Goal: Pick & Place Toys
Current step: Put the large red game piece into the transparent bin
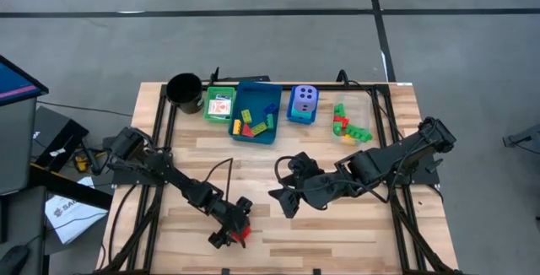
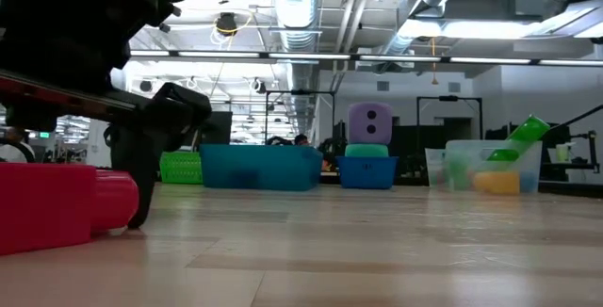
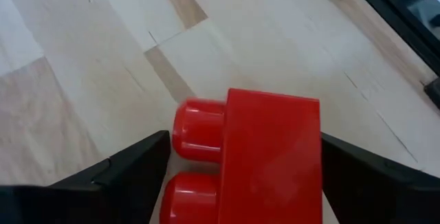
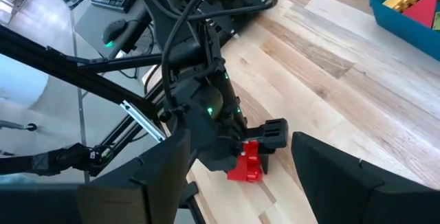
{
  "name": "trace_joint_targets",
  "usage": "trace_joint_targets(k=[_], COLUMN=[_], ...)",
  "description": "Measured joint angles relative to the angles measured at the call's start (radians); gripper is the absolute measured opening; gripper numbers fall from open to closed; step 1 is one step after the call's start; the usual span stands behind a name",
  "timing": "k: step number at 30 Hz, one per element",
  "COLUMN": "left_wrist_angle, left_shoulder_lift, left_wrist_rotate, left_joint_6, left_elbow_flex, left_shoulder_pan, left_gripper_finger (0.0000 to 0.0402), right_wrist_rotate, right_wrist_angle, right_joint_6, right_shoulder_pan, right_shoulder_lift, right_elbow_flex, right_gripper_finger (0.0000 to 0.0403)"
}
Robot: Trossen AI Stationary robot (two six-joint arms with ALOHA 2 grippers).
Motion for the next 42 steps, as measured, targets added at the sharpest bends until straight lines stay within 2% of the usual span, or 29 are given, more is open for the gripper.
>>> trace_joint_targets(k=[4,9,21,25,29,35,42], left_wrist_angle=[-0.015,-0.007,-0.009,-0.044,-0.11,-0.177,-0.181], left_shoulder_lift=[-0.028,-0.053,-0.053,-0.092,-0.201,-0.455,-0.758], left_wrist_rotate=[-0.004,-0.006,-0.013,-0.019,-0.078,-0.137,-0.138], left_joint_6=[-0.004,-0.003,-0.005,-0.005,-0.004,-0.023,-0.28], left_elbow_flex=[-0.006,-0.005,-0.005,-0.005,-0.005,-0.005,-0.005], left_shoulder_pan=[-0.001,-0.002,0.004,0.034,0.105,0.258,0.454], left_gripper_finger=[0.0314,0.0262,0.0262,0.0262,0.0262,0.0262,0.0262], right_wrist_rotate=[0.0,0.0,0.001,0.001,0.001,0.001,0.001], right_wrist_angle=[0.002,0.006,0.034,0.061,0.073,0.076,0.076], right_joint_6=[0.0,0.0,0.0,-0.001,-0.008,-0.027,-0.164], right_shoulder_pan=[0.0,0.0,0.0,0.0,0.0,-0.006,-0.036], right_shoulder_lift=[0.0,0.0,0.0,0.0,0.0,0.0,0.0], right_elbow_flex=[0.0,0.0,0.0,0.0,0.0,-0.001,0.024], right_gripper_finger=[0.025,0.025,0.025,0.025,0.025,0.025,0.025])
